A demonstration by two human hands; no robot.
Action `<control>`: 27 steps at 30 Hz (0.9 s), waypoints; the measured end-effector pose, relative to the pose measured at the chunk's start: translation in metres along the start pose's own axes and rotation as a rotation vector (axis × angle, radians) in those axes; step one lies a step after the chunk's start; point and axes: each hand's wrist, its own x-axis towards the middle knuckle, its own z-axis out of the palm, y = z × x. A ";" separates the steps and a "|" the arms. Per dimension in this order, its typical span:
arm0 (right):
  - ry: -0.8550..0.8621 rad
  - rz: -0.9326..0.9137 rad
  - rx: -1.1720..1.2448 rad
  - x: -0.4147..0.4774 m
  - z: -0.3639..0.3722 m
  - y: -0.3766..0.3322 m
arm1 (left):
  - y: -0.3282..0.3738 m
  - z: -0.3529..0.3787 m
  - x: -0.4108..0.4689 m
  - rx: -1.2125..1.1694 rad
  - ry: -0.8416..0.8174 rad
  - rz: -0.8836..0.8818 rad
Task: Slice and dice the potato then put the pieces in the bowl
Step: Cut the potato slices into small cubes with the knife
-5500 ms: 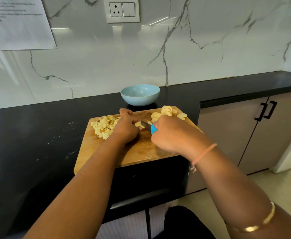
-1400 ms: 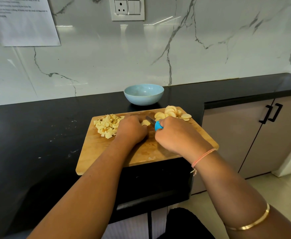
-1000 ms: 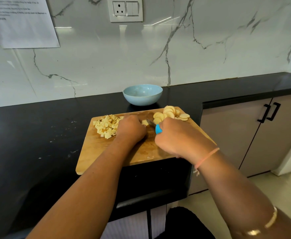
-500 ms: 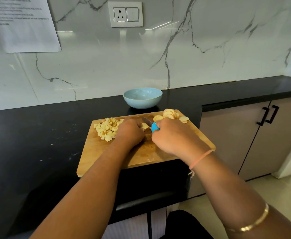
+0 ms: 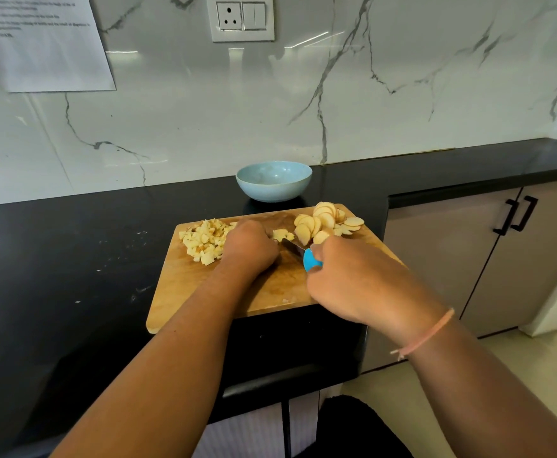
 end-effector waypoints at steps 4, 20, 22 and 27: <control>0.022 0.014 0.006 0.002 -0.008 0.002 | -0.005 -0.001 0.001 -0.052 -0.010 -0.015; 0.022 0.031 0.077 0.020 0.016 -0.006 | 0.001 -0.004 -0.007 -0.200 0.057 -0.106; 0.017 0.009 0.059 0.007 0.013 -0.002 | 0.000 -0.005 -0.007 -0.210 0.061 -0.099; 0.052 0.011 0.067 0.002 0.004 0.001 | -0.002 -0.007 -0.007 -0.250 0.021 -0.110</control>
